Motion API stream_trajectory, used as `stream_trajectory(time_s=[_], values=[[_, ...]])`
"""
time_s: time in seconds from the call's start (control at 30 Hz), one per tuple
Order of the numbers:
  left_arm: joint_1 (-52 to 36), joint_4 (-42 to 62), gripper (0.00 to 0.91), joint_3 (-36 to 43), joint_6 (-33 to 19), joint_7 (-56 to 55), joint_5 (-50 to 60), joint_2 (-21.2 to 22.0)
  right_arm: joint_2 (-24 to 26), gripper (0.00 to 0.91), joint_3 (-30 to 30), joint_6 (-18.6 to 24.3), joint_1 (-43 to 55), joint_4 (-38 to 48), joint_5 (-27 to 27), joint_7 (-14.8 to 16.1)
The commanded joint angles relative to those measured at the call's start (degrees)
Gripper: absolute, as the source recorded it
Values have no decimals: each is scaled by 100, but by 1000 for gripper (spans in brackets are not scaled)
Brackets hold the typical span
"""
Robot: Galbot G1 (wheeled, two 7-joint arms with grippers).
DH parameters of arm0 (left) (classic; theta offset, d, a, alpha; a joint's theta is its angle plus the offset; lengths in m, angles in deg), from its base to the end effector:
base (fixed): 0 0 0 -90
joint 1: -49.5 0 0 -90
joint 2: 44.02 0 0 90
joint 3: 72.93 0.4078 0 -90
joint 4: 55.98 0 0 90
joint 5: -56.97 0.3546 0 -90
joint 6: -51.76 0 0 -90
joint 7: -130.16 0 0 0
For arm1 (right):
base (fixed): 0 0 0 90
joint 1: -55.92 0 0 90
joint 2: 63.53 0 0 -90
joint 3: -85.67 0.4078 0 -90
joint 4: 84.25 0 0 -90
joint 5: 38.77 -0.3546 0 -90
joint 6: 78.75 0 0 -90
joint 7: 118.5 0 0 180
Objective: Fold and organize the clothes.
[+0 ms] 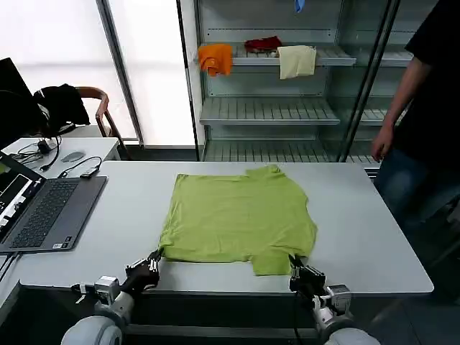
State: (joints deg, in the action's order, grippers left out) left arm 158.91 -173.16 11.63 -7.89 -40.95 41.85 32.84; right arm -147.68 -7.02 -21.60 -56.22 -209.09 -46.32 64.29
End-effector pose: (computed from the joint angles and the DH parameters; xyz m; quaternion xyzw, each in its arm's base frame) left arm 0.2189 0.0850 -0.3237 -0.0891 -0.9774 0.0193 0.1909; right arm 0.1918 -0.0073 -0.3000 0.0828 -0.9802 -0.0201 0.1785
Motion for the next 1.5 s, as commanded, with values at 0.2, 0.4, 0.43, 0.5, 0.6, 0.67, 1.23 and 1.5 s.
stream_trajectory(time_s=[0.2, 0.4, 0.43, 0.5, 0.6, 0.67, 1.23, 1.5], values=[[-891, 230, 10, -30, 79, -83, -333, 21, -83, 0, -19, -7, 1717, 939, -54, -26], [-1442, 726, 10, 100, 112, -164, -324, 53, -182, 0, -79, -18, 2318, 1550, 1, -53], [-1545, 814, 10, 129, 116, -167, -319, 64, -188, 0, -82, -22, 2365, 1604, 0, -66], [-1652, 910, 10, 166, 116, -177, -306, 84, -225, 0, -80, -23, 2552, 1767, 13, -107], [-1828, 1091, 10, 234, 123, -224, -246, 126, -251, 0, -82, -23, 2744, 1993, 73, -125], [-1912, 1173, 10, 266, 119, -233, -176, 141, -265, 0, -91, -22, 2842, 2127, 143, -118], [-1997, 1801, 282, 344, -46, -146, 390, 127, -413, 0, -162, 93, 3201, 2850, 673, -44], [-1987, 1840, 907, 395, -216, -152, 530, 158, -538, 907, -177, 310, 3424, 3136, 811, -181]])
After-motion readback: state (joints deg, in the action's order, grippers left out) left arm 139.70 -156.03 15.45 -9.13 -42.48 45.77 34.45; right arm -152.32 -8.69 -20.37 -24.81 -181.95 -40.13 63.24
